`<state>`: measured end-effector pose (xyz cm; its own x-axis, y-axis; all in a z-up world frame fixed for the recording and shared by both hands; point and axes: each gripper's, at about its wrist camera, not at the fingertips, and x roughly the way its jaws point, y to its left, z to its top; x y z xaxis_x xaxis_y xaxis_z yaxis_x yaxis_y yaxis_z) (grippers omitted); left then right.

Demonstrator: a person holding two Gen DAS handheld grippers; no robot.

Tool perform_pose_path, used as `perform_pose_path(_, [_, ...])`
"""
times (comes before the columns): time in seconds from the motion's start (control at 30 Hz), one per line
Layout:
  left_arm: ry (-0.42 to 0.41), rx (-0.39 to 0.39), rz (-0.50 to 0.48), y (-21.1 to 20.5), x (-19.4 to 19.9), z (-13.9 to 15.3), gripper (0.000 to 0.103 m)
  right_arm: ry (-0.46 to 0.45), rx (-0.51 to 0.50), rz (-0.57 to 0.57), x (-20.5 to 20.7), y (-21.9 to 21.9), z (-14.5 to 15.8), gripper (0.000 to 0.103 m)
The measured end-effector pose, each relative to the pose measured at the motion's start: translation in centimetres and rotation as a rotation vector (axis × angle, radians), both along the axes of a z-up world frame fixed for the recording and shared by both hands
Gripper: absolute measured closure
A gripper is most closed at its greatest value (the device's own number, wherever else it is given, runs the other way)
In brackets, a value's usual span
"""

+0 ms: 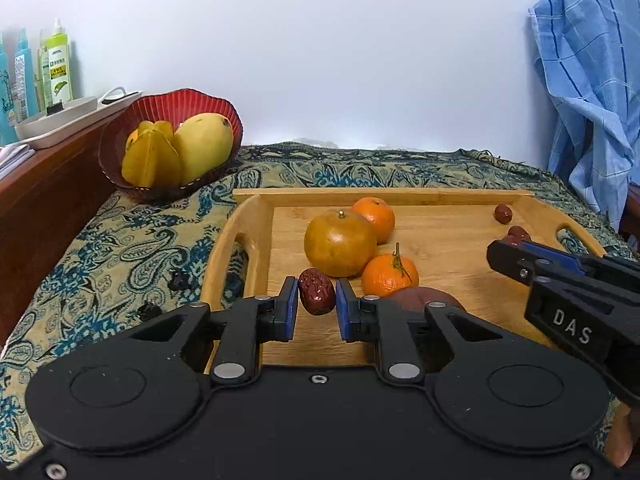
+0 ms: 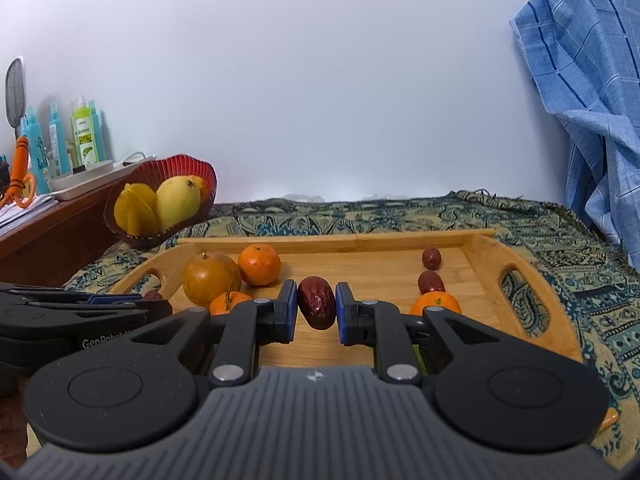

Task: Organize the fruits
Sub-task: 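Carry both red dates onto the bamboo tray with both tools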

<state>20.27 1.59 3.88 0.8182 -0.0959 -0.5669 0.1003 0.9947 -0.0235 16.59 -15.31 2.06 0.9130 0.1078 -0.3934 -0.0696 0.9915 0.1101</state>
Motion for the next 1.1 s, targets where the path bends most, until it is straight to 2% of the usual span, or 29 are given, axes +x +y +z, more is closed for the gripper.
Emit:
perform_pose_path(0.23, [0.023,-0.005,-0.008,-0.3,1.0,-0.7,0.084,0.033,-0.004,-0.013,1.2,0.2,-0.3,0.079])
perform_pose_path(0.7, [0.054,-0.009,-0.012,-0.5,2.8,-0.9,0.084,0.181,-0.048,-0.005,4.6,-0.2,1.4,0.079])
perform_pose_path(0.93, [0.151,-0.036,0.004,-0.1,4.1,-0.6,0.084,0.259,-0.016,0.030,6.1,-1.0,1.4,0.079])
perform_pose_path(1.1, [0.180,-0.049,0.011,0.0,4.4,-0.7,0.084,0.303,0.006,0.029,6.9,-1.6,1.0,0.079])
